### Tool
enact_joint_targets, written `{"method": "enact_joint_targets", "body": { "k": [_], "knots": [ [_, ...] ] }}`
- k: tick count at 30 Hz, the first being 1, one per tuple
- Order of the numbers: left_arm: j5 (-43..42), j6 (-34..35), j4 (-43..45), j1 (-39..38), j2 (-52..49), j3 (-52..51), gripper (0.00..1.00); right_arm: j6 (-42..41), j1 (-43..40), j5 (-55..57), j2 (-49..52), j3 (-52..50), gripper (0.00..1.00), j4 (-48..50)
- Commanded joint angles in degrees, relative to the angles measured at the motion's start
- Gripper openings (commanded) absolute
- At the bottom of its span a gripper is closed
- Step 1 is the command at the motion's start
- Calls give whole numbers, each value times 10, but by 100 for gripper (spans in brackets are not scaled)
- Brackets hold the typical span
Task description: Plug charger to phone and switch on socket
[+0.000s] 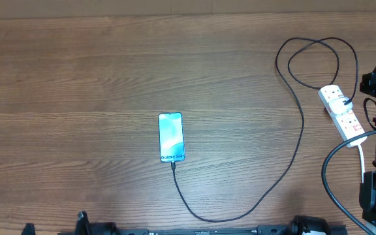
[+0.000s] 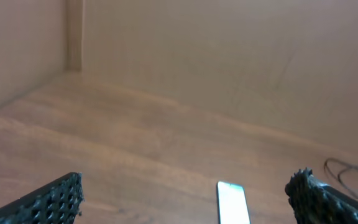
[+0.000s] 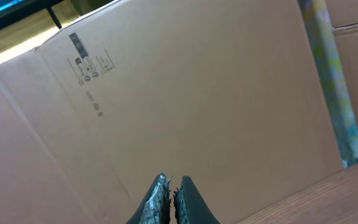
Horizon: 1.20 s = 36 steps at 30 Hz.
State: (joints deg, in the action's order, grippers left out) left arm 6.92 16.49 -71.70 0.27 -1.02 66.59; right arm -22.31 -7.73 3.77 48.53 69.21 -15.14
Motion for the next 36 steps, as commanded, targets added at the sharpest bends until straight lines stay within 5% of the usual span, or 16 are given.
{"method": "enact_joint_targets", "body": {
  "k": [1,20,36],
  "knots": [
    [21,9,39,5,8,-35,100,2,3,-40,-6,5,7,0],
    [10,9,520,5,8,-452,100,2,3,-77,-66,5,9,0],
    [9,22,681,5,8,-664,100,2,2,-78,-119,5,9,0]
  ]
}}
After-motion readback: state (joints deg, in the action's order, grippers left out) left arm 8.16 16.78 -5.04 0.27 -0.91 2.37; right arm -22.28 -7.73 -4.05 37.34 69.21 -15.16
